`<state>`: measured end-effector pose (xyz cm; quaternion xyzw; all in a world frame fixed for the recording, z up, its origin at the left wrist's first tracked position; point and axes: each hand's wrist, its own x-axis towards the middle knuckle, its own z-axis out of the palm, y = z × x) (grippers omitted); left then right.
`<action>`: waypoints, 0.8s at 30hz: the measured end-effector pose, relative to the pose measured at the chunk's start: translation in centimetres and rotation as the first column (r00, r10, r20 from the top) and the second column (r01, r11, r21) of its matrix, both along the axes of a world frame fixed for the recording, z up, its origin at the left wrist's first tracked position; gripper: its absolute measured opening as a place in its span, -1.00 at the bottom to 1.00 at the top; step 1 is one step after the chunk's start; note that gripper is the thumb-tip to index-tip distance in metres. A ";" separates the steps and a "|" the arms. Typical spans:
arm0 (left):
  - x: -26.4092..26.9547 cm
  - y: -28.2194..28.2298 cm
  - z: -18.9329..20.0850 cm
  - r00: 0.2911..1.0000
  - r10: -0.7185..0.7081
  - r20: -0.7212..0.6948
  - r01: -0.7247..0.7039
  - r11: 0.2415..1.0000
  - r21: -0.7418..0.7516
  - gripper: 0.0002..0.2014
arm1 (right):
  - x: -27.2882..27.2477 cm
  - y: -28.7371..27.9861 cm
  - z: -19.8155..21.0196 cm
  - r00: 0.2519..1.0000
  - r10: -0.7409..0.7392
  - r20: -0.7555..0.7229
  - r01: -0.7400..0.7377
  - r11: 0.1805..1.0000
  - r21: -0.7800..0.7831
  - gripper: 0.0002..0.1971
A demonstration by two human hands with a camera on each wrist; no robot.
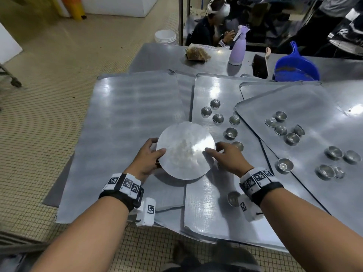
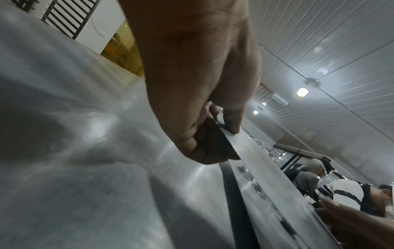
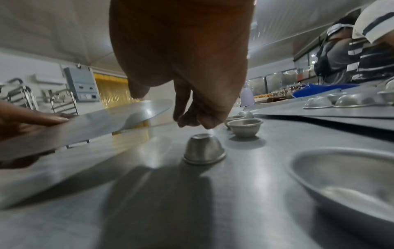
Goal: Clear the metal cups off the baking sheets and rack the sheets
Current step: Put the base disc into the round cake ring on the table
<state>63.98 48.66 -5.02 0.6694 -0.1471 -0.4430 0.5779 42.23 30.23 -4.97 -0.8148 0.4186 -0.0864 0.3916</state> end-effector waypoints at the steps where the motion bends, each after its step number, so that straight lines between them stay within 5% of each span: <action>1: 0.1 -0.1 0.3 1.000 -0.010 0.025 0.011 1.000 -0.010 -0.75 | 0.3 0.1 0.2 0.999 -0.025 0.035 0.024 1.000 0.020 -0.61; 9: 0.4 -1.3 2.3 0.902 0.070 0.427 -0.041 0.996 -0.076 -0.94 | -1.4 -1.0 1.9 0.904 -0.221 0.366 0.109 0.947 0.302 -0.92; 13: -1.6 -1.9 4.9 0.903 0.071 0.424 -0.026 0.993 -0.112 -0.82 | -3.3 -1.2 4.0 0.828 -0.305 0.471 0.070 0.889 0.453 -0.91; 17: -4.6 -3.0 7.1 0.954 0.130 0.270 -0.091 0.984 -0.153 -0.71 | -6.1 -2.2 5.4 0.758 -0.424 0.495 0.088 0.820 0.566 -0.78; 21: -9.6 -5.0 7.7 0.949 0.071 0.306 -0.014 0.983 -0.185 -0.96 | -11.4 -2.9 6.0 0.765 -0.379 0.521 0.136 0.885 0.445 -0.90; 24: -15.1 -7.6 7.9 0.949 -0.026 0.315 0.087 0.980 -0.181 -0.76 | -17.8 -3.7 6.3 0.743 -0.413 0.527 0.188 0.884 0.428 -0.70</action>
